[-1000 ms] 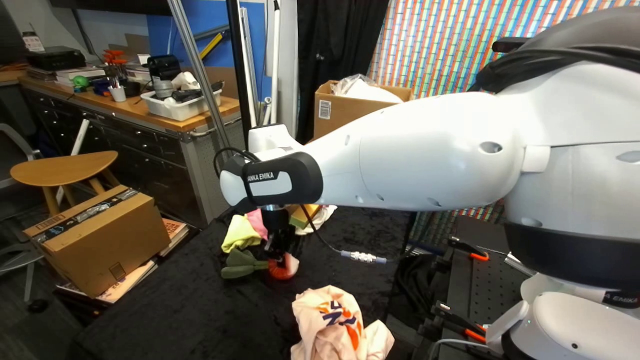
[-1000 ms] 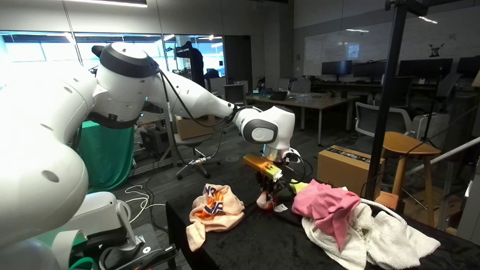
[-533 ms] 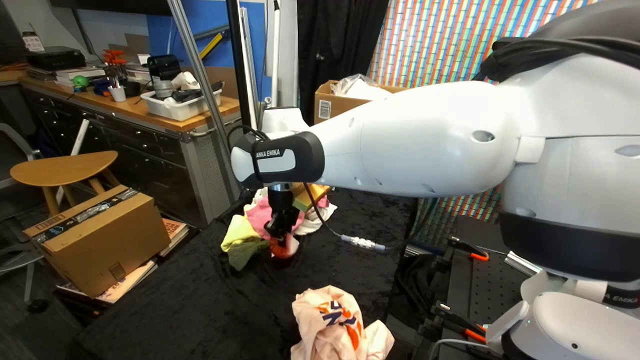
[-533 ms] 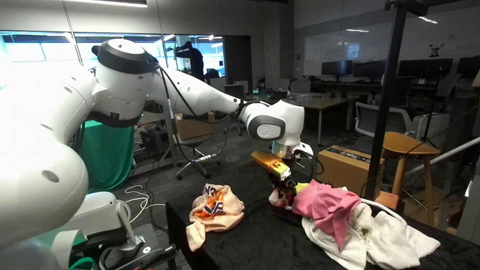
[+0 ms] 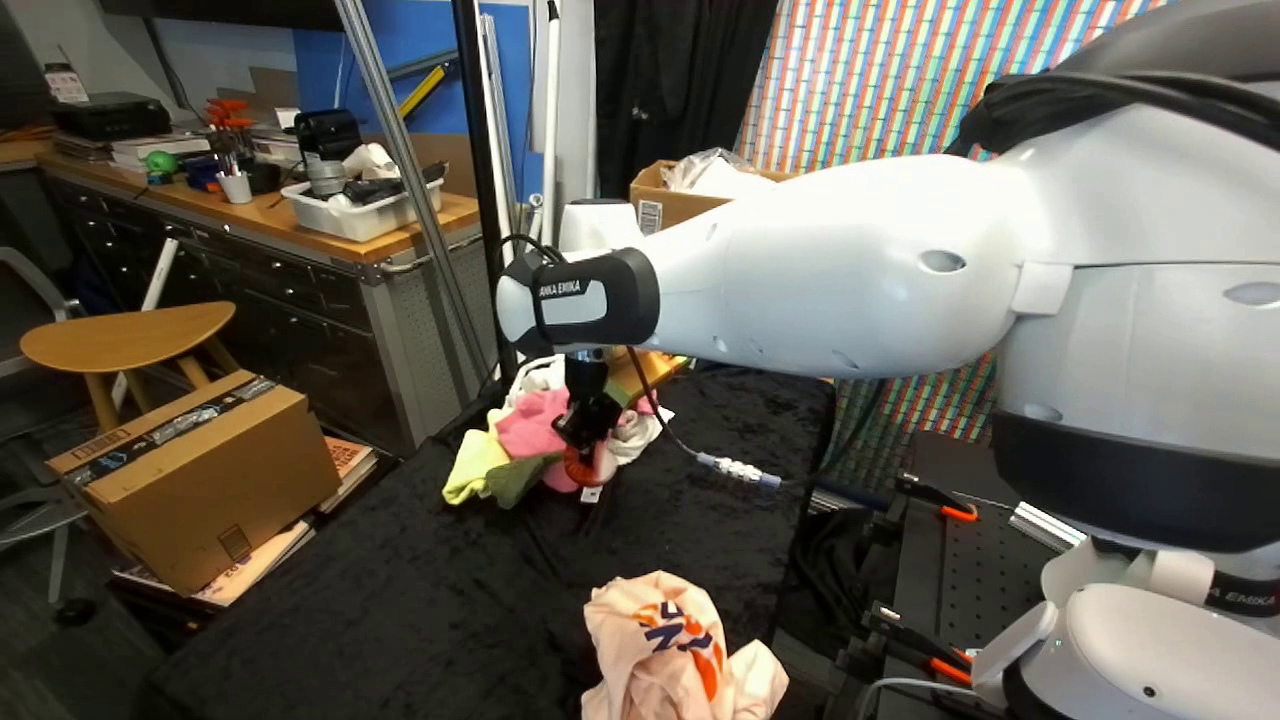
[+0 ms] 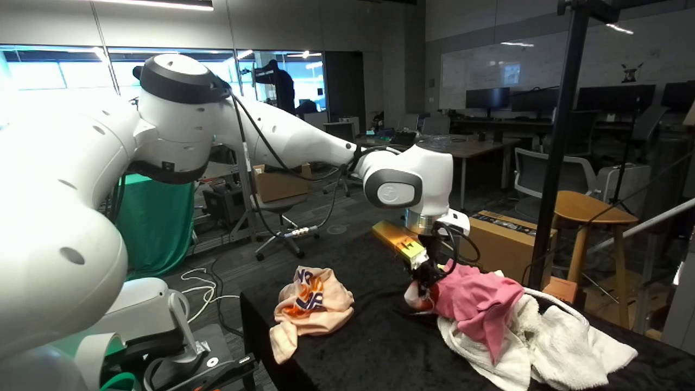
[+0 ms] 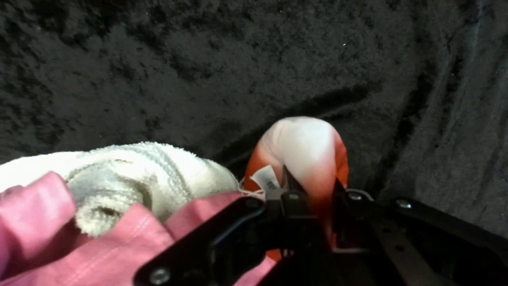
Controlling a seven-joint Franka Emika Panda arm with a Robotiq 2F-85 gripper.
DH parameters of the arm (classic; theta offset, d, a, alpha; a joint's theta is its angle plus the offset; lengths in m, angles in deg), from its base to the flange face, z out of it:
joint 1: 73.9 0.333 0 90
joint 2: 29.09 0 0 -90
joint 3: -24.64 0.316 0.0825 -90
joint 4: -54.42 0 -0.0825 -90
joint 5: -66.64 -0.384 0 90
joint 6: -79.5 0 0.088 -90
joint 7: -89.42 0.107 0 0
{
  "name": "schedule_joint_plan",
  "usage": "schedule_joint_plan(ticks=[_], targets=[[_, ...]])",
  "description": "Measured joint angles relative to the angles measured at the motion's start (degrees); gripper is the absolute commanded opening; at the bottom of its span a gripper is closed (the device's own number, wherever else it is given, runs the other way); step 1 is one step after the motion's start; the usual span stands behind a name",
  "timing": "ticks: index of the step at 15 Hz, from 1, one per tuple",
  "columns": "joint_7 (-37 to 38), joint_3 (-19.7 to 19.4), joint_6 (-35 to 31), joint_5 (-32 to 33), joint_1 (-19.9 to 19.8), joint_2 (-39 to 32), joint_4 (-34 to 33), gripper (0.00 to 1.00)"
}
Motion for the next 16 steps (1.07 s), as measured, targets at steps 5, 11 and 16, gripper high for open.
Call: schedule_joint_plan(ticks=[5, 11, 16], targets=[[3.2, 0.1, -1.5, -1.5, -1.9, 1.4, -0.2, 0.1], [7.2, 0.7, -2.7, -2.8, -4.9, 5.4, -3.6, 0.1], [9.5, 0.8, -2.7, -3.4, -5.2, 7.4, -5.4, 0.17]])
